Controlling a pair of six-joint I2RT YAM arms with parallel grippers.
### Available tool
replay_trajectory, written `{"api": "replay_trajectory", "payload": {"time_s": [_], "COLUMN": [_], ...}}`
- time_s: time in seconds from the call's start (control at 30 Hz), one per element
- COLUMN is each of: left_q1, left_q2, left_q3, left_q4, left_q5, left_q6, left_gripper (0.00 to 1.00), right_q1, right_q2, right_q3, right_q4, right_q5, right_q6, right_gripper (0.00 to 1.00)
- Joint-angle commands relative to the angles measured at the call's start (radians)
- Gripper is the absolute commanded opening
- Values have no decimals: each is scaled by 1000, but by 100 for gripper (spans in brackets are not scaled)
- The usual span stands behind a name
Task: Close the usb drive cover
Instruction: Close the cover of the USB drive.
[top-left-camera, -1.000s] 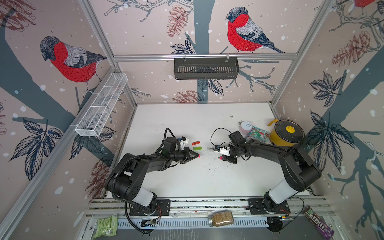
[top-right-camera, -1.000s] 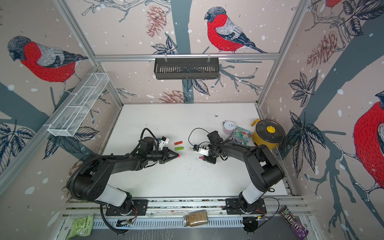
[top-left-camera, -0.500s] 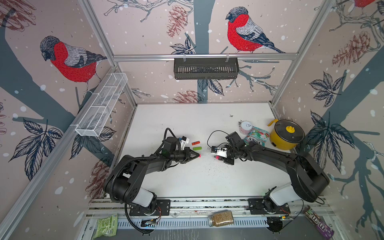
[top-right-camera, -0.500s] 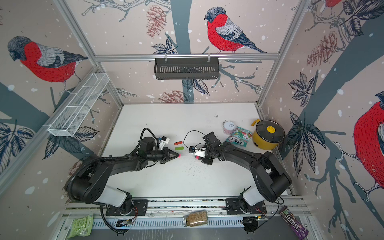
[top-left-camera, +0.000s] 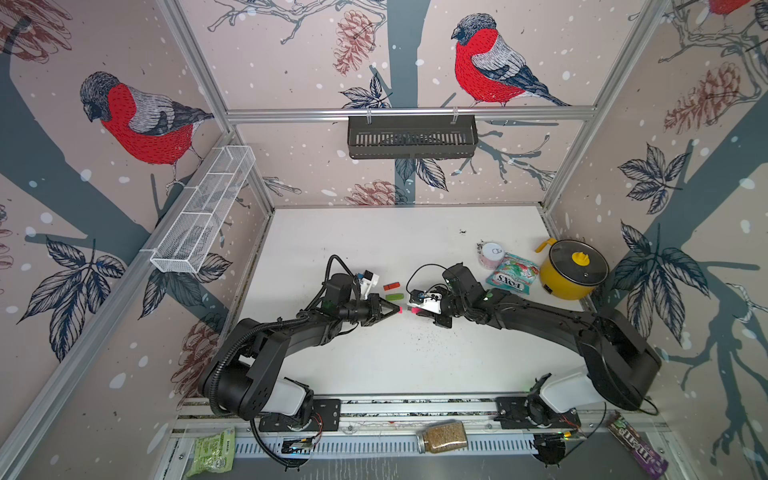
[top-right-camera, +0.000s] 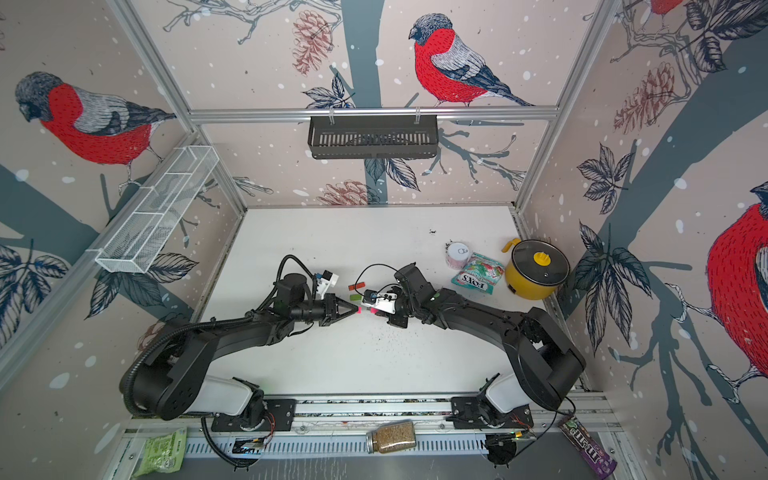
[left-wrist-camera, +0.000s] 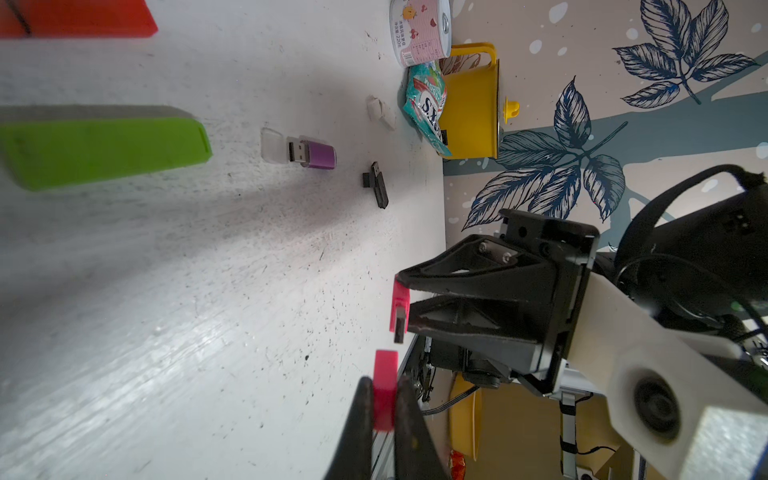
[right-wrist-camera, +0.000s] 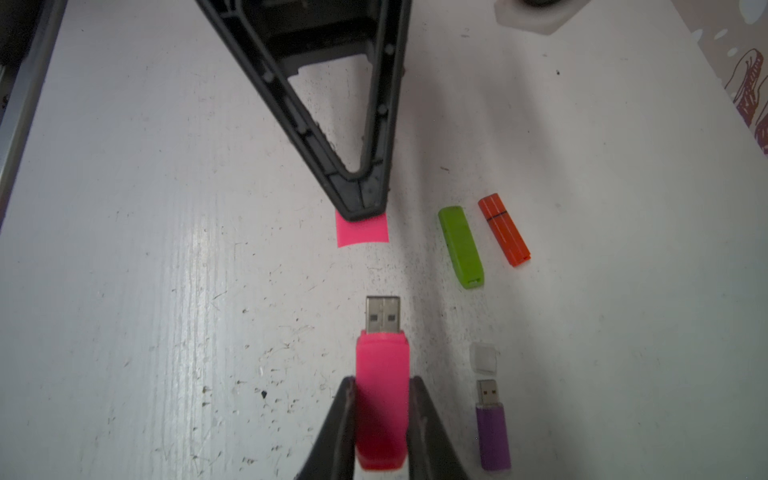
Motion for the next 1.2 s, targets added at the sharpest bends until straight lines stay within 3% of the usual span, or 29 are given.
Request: {"api": "replay_trajectory", "payload": {"time_s": [0.0, 1.17], "left_q1": [-2, -12], "left_q2": [2, 13], "left_q3": [3, 15], "left_q4": [20, 3], "left_q5": [12, 6], "left_q6": [4, 10], "left_gripper": [6, 6], "right_q1": [19, 132], "right_q2": [5, 28], "right_q3": [-15, -33], "right_q4": [90, 304], "right_q5": [-11, 28], "right_q6": [42, 81], "right_gripper": [21, 19]}}
